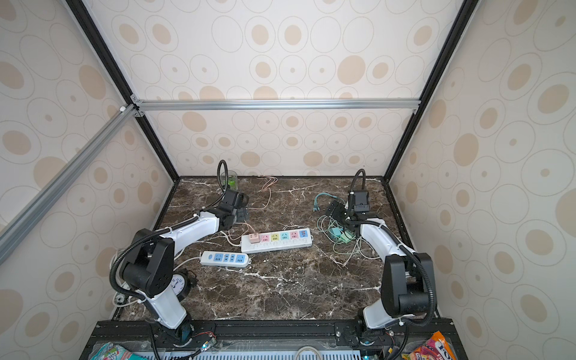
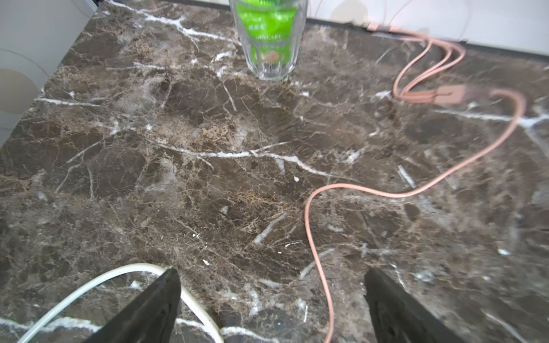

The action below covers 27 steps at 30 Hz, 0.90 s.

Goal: Insert plugs into power strip
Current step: Pick up the plug from the middle-right of the table.

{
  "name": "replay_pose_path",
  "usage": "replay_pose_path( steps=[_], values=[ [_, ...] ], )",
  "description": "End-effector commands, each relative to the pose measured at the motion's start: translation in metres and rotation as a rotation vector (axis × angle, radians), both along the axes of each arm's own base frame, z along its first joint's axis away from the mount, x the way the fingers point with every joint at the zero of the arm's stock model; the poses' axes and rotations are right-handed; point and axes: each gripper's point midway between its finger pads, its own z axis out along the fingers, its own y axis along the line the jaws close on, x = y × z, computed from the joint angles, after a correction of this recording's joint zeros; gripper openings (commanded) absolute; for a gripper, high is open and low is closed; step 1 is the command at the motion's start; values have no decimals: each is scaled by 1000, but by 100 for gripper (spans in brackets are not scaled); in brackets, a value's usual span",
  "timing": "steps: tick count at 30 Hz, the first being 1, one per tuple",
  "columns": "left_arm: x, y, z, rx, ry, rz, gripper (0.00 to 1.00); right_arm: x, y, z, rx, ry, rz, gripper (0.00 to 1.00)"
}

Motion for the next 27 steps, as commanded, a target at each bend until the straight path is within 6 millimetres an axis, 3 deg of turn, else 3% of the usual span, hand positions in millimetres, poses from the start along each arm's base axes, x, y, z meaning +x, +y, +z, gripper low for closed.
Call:
replay_pose_path(
  steps=[1, 4, 8, 14, 18, 20, 23, 27],
  values=[
    [-7, 0, 38, -31, -64, -25, 98, 2, -27, -10, -136, 43, -64, 100],
    [-18, 1, 54, -69, -114, -38, 98, 3, -46, -28, -197, 130, -74, 99],
    [-33, -5, 69, -140, -183, -100, 98, 5, -47, -47, -206, 268, 27, 91],
    [-45, -27, 76, -189, -193, -246, 98, -1, -71, -52, -350, 361, 12, 91],
    [-50, -49, 79, -159, -187, -330, 98, -14, -54, -57, -300, 418, 102, 84],
    [-51, -57, 81, -136, -192, -349, 98, -24, -46, -60, -270, 441, 147, 72],
    [-50, -67, 82, -127, -202, -373, 98, -39, -42, -64, -245, 466, 152, 72],
    [-47, -74, 80, -124, -206, -391, 98, -54, -56, -69, -298, 483, 81, 73]
  ],
)
